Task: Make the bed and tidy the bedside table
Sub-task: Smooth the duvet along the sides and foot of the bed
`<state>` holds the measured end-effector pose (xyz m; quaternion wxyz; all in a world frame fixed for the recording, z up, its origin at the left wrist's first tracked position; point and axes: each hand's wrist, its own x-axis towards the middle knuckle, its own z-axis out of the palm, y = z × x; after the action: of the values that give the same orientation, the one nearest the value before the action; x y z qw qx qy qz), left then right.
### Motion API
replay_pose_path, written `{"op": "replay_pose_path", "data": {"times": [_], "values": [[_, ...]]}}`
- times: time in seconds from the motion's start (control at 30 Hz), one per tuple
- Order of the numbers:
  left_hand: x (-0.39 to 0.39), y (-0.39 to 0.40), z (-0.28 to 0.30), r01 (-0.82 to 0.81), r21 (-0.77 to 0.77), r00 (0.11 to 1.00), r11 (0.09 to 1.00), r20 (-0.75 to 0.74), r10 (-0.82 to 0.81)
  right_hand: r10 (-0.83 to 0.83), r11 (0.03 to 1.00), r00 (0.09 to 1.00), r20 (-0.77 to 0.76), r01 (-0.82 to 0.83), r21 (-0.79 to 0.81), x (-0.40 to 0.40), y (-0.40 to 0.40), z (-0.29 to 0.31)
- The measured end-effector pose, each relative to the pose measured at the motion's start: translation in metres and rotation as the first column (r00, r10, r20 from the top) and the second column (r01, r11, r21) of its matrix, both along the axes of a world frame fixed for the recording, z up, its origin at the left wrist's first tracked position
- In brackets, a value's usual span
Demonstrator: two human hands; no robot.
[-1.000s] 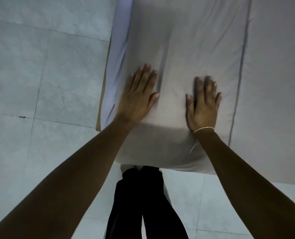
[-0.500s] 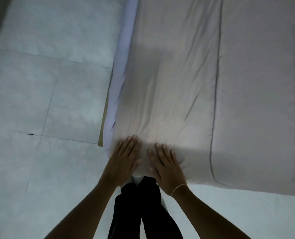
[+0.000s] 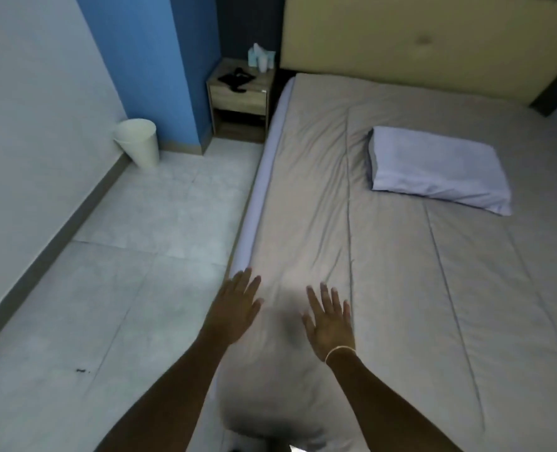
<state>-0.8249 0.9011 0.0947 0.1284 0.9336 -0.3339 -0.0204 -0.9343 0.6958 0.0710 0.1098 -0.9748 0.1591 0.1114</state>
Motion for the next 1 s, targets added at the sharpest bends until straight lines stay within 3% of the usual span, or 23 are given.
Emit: {"op": "replay_pose_path", "data": {"times": [0.2, 0.43, 0.77, 1.0], "values": [[0.046, -0.02, 0.068, 0.046, 0.019, 0.996, 0.999, 0.074, -0.048, -0.059, 0.998, 0.994, 0.087, 0.061, -0.019, 0.047, -0.006, 0.055], [0.096, 0.001, 0.066, 0.082, -0.014, 0.991, 0.997, 0.103, -0.08, -0.146, 0.989, 0.986, 0.075, 0.145, 0.021, 0.08, -0.005, 0.065], [0.274, 0.044, 0.097, 0.231, -0.002, 0.963, 0.973, 0.145, -0.228, -0.482, 0.875, 0.861, 0.161, 0.484, 0.028, 0.214, 0.037, 0.086], [0.403, 0.082, 0.14, 0.249, -0.065, 0.953, 0.966, 0.195, -0.232, -0.53, 0.845, 0.814, 0.238, 0.529, 0.075, 0.34, 0.09, 0.118]]}}
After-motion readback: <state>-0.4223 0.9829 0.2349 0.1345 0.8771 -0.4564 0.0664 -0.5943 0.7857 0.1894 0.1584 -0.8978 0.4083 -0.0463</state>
